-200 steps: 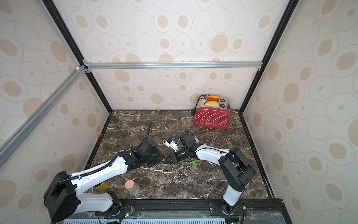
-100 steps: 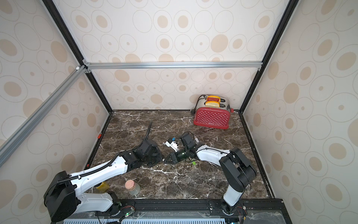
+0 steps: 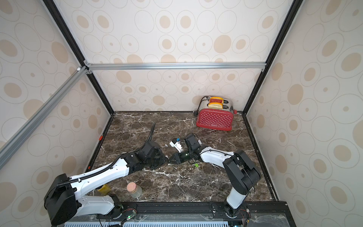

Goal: Close the usb drive cover
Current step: Close the cover of the USB drive.

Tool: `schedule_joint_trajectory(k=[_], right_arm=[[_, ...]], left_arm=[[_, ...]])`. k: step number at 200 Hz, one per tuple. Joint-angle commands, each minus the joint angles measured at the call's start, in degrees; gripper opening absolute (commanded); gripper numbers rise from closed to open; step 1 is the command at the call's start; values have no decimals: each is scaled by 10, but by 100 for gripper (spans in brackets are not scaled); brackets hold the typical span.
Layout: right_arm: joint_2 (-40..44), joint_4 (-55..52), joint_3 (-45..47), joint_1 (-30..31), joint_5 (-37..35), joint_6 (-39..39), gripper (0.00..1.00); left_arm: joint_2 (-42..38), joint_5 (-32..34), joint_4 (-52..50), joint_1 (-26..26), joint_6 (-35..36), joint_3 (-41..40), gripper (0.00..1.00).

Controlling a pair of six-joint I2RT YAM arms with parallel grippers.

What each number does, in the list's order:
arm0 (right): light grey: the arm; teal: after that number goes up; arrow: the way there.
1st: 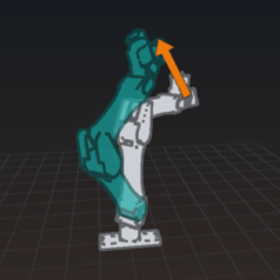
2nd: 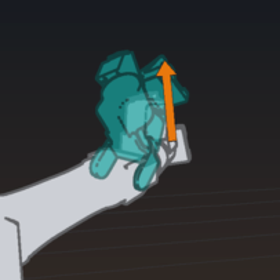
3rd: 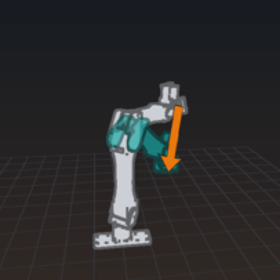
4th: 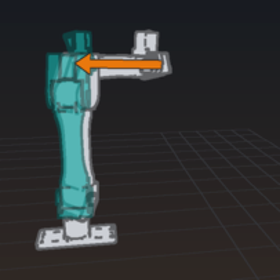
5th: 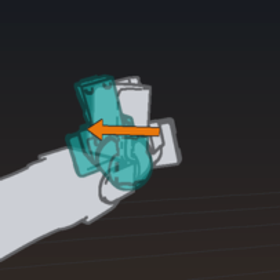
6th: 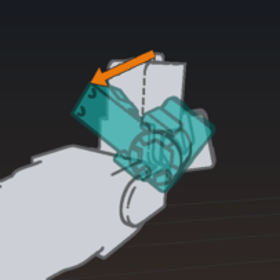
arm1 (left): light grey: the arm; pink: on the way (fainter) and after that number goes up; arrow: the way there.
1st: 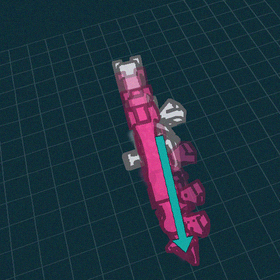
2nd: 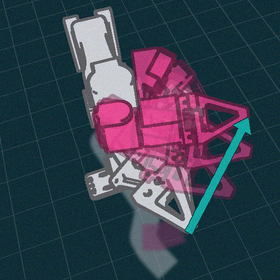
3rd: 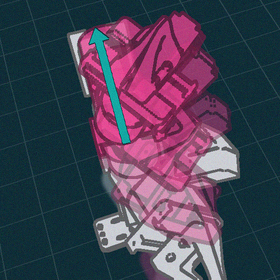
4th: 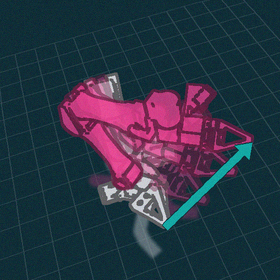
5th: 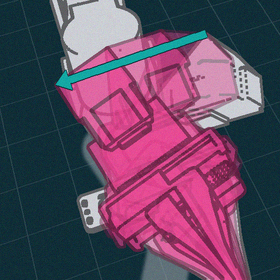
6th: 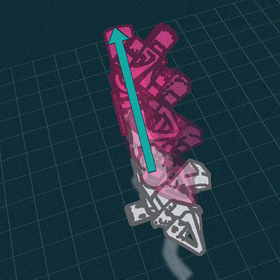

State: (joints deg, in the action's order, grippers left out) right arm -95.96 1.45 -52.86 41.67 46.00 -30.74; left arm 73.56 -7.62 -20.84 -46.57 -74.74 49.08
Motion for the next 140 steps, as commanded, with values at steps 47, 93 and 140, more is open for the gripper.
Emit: schedule_joint_trajectory(k=[47, 93, 140], right_arm=[[10, 46, 4, -11, -41, -7, 0], [17, 47, 12, -13, -43, -6, 0], [31, 47, 31, -16, -44, -1, 0]], left_arm=[[-18, -47, -28, -18, -4, 24, 23], [-27, -37, -58, -17, 10, 54, 23], [-62, -5, -127, 19, 44, 92, 23]])
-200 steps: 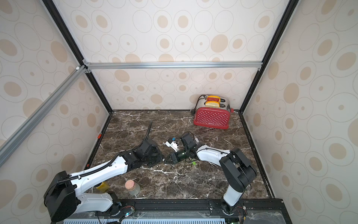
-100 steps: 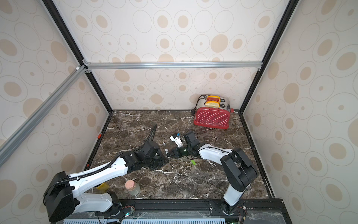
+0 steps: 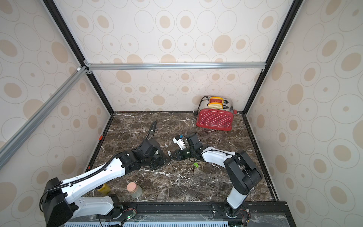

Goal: Close the usb drive cover
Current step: Close the cover of the USB drive.

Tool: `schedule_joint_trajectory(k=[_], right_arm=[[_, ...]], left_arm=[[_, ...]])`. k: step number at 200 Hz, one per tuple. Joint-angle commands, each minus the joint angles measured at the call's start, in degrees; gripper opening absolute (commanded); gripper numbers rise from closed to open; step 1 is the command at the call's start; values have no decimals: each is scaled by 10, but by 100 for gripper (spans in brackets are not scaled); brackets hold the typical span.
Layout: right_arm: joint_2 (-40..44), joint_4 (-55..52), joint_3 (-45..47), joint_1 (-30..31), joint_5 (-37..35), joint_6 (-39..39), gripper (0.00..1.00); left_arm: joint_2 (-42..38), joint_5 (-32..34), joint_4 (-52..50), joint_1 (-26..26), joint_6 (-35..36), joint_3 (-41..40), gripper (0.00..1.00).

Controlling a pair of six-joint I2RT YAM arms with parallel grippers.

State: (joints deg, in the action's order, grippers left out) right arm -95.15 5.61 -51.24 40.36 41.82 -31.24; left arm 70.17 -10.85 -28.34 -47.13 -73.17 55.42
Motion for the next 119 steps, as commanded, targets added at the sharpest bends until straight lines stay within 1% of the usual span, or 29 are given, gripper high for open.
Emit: schedule_joint_trajectory(k=[1, 21, 40, 93, 119], right_arm=[[23, 5, 16, -3, -2, 4, 0], [30, 8, 26, -2, -5, 5, 0], [38, 9, 33, -3, -5, 7, 0], [60, 6, 44, -3, 4, 11, 0], [64, 9, 49, -2, 13, 9, 0]], left_arm=[[-29, 27, -53, 27, 28, 28, 23], [-36, 24, -55, 59, 32, 19, 24], [-25, 28, -60, 73, 42, 25, 23], [63, 24, -66, 80, 71, 71, 24], [93, 19, -64, 81, 80, 89, 23]])
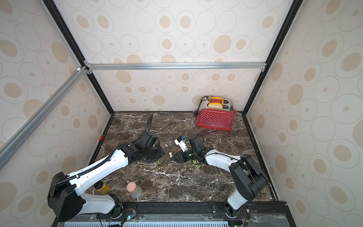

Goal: Close the usb drive cover
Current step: Close the cover of the USB drive.

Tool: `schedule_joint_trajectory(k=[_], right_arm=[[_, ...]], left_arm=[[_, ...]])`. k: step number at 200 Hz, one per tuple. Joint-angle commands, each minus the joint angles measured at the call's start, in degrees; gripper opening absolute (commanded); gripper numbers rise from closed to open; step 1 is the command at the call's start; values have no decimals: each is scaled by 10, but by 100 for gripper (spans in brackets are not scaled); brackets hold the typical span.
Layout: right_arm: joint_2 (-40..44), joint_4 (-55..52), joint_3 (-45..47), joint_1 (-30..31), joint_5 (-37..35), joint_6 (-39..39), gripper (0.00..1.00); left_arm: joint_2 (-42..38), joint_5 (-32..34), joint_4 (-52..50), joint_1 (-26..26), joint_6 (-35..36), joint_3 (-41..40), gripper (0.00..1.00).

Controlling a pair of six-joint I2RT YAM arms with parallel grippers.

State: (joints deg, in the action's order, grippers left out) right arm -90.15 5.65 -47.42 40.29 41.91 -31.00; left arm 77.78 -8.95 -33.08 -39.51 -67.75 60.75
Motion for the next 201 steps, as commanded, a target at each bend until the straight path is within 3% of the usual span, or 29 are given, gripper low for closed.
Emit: schedule_joint_trajectory(k=[1, 201], right_arm=[[14, 8, 11, -1, 12, 7, 0], [5, 35, 19, 4, 28, -3, 0]], left_arm=[[18, 0, -16, 5, 26, 36, 23], [126, 6, -4, 6, 34, 86, 23]])
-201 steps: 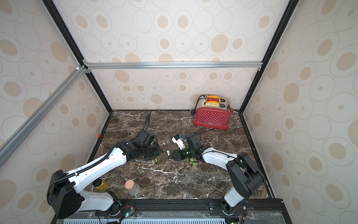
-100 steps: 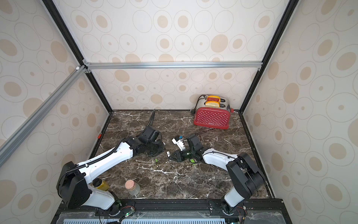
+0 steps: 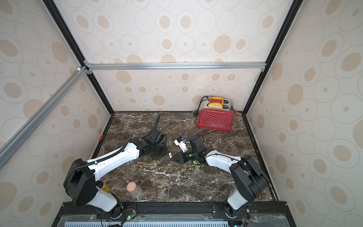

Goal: Close the usb drive cover
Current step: Close the cover of the USB drive.

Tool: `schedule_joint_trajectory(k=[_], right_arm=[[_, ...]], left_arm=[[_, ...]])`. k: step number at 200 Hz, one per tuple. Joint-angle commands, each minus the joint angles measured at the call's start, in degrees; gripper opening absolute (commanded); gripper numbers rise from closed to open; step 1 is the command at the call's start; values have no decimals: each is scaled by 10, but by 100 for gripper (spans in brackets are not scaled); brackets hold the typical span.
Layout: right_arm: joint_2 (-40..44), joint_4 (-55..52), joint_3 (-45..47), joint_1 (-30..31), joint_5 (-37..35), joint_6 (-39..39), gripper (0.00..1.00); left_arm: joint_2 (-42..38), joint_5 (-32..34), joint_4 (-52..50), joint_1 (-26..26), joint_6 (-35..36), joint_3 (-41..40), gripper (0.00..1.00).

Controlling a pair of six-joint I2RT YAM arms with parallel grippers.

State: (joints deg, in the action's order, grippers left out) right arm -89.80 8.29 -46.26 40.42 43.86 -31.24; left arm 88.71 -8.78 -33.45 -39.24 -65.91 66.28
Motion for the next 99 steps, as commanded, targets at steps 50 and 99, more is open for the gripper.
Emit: schedule_joint_trajectory(k=[50, 99], right_arm=[[-12, 16, 6, 7, 17, -3, 0], [-16, 23, 10, 11, 16, -6, 0]], left_arm=[[34, 18, -9, 4, 23, 48, 22], [43, 46, -50, 19, 41, 78, 22]])
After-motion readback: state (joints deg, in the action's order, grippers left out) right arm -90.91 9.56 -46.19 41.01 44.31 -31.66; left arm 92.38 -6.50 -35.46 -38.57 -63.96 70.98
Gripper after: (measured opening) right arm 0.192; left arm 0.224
